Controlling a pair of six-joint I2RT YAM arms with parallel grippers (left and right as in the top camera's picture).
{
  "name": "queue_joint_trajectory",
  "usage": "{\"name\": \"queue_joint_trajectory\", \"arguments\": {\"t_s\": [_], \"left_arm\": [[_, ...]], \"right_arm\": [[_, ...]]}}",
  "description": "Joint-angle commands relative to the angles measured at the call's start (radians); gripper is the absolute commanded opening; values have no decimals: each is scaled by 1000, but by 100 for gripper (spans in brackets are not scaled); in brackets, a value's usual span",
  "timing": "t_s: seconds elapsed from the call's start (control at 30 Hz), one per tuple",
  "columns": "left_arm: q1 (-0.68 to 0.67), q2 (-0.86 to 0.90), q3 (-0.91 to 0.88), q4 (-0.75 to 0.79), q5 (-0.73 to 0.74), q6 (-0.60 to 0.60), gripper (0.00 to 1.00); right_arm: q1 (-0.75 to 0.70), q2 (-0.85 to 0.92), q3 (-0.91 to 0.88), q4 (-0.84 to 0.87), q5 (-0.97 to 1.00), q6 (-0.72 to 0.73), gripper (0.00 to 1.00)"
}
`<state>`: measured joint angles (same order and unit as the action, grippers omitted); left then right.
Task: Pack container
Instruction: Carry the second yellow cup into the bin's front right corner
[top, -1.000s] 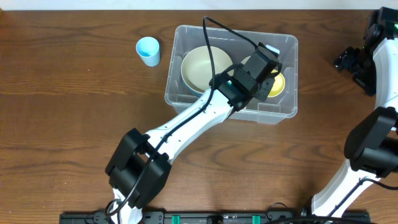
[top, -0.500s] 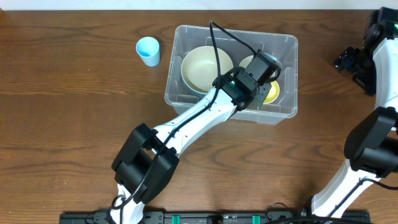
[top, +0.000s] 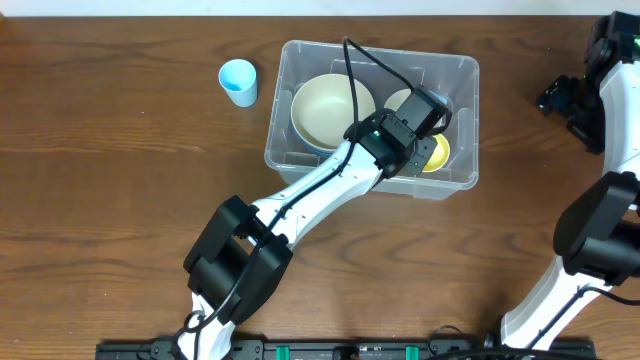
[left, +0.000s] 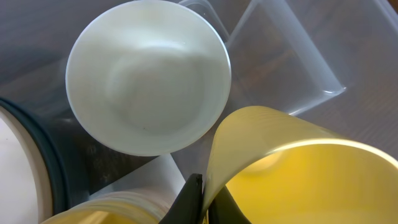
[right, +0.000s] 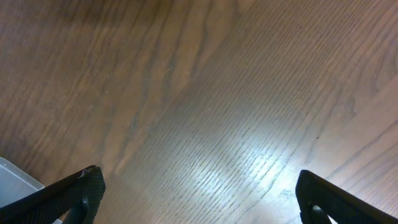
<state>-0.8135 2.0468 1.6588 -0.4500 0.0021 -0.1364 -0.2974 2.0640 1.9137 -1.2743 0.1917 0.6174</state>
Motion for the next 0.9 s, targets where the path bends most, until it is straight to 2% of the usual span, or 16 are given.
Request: {"name": "queue_joint_trajectory", "arguments": {"t_s": [0.0, 0.63, 0.77, 0.87], "left_arm": [[2, 24, -6, -17, 6, 13, 6], [-14, 45, -6, -19, 6, 13, 7], [-14, 45, -6, -19, 6, 13, 12], [-14, 45, -6, -19, 6, 13, 12]], "right_arm": [[-5, -5, -4, 0, 14, 10, 99], [-5, -5, -4, 0, 14, 10, 99], [-5, -5, -4, 0, 14, 10, 99], [-5, -5, -4, 0, 14, 11, 99]]}}
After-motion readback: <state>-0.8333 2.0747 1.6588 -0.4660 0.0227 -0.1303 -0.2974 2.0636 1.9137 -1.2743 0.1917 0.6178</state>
